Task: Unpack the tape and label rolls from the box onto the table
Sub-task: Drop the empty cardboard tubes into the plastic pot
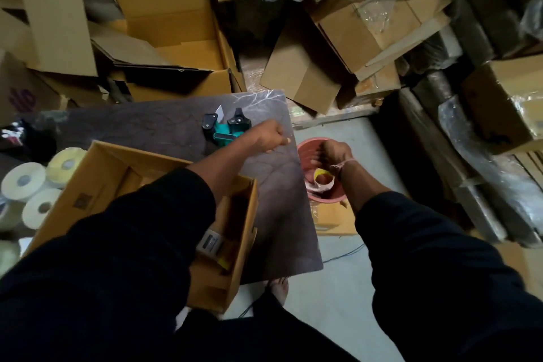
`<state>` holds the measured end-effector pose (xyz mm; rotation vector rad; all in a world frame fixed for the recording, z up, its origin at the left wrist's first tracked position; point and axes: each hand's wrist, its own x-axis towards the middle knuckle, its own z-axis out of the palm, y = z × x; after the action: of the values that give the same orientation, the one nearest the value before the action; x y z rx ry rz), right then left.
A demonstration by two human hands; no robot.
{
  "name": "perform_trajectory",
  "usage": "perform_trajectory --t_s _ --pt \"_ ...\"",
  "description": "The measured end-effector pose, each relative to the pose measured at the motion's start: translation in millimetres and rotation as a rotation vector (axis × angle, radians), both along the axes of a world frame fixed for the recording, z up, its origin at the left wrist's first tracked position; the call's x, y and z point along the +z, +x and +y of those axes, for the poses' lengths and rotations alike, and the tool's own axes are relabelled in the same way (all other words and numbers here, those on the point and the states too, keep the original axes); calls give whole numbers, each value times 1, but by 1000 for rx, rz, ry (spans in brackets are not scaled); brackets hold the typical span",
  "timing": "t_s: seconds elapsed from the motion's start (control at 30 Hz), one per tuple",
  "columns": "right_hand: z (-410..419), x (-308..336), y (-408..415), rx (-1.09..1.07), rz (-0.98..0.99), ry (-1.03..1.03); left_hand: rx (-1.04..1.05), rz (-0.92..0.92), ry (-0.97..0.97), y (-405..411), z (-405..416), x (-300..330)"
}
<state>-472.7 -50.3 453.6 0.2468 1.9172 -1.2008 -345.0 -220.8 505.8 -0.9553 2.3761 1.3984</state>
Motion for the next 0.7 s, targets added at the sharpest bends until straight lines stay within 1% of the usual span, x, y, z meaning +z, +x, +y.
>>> perform_trajectory --t_s 0.03,0.13,0.17,0.23,0.3,0.4,0.53,0.6,0.67,0.7 --pt "-3 2 4 9 -1 -20 26 33 18 8 -5 5" --pt "-25 49 44 32 27 -123 121 139 92 36 -20 21" --pt "-34 63 56 60 26 -129 156 177 113 46 -24 26" --pt "-47 74 70 113 27 -194 237 248 129 69 -32 41" --pt "-62 88 88 175 79 -223 301 293 126 97 -42 53" --pt "-87 107 120 340 165 -307 347 315 117 146 -58 65" --pt "-119 118 168 683 426 -258 429 359 106 218 -70 72" --pt "-132 118 195 846 508 -219 485 365 96 250 -74 69" --pt "-143 118 221 1019 621 -119 521 371 100 279 -78 66" --pt "-148 118 233 1109 712 -27 532 376 102 292 -78 66"
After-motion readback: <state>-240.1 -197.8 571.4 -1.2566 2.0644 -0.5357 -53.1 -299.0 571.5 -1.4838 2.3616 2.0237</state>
